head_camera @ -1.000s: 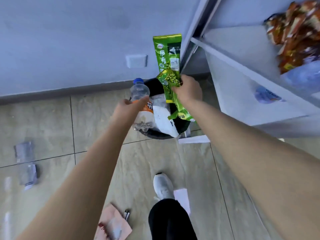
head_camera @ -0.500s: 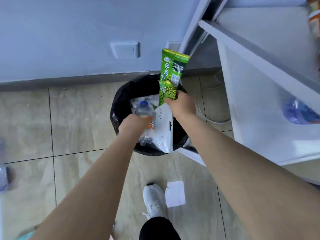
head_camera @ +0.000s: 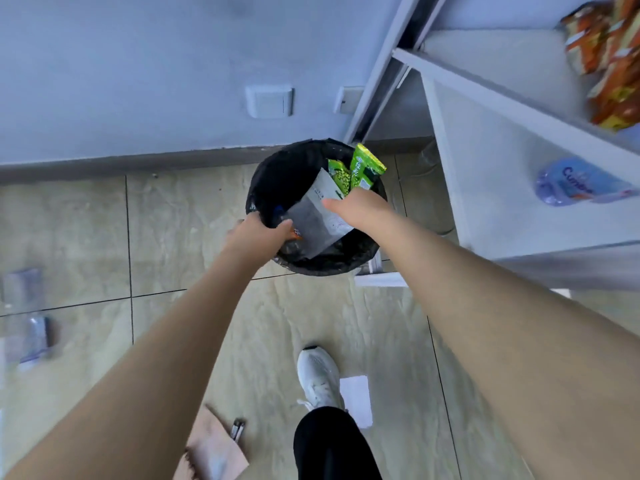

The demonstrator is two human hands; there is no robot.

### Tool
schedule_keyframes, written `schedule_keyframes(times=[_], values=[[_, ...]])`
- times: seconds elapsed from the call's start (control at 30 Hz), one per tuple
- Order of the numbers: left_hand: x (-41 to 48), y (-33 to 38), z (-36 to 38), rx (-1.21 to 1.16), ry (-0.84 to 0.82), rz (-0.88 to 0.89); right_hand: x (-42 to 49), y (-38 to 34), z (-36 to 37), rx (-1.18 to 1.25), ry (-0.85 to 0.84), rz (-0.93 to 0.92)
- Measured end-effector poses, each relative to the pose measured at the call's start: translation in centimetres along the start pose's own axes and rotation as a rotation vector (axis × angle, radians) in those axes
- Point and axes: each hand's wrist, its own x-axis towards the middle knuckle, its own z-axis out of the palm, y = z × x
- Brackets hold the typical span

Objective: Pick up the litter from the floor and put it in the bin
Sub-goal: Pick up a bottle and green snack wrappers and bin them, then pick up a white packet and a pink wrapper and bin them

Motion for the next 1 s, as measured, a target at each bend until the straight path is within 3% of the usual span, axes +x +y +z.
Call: schedule_keyframes(times=[0.2,0.3,0.53,0.8,1.0], values=[[-13.0,-8.1,-3.9,0.320,-0.012,0.080,-13.7,-2.2,1.3,-0.006,0.019,-0.069],[-20.5,-14.4,-4.7,0.337,-0.022,0.104,-22.4,-2.2,4.4,0.030,0.046,-0.108],[-34.4,-27.6,-3.1,0.361,-0.099,0.089,-39.0,0.8,15.1,0.064,-0.103,-0.084],[-40.2,-36.2,4.5,0.319,-0.183,-0.015,-43.7,7.9,28.0,0.050,-0.261,0.035],[-40.9,-41.6,15.3,0.299,-0.254,-0.059,-43.4,17.6,40.3,0.067,-0.398,0.113]])
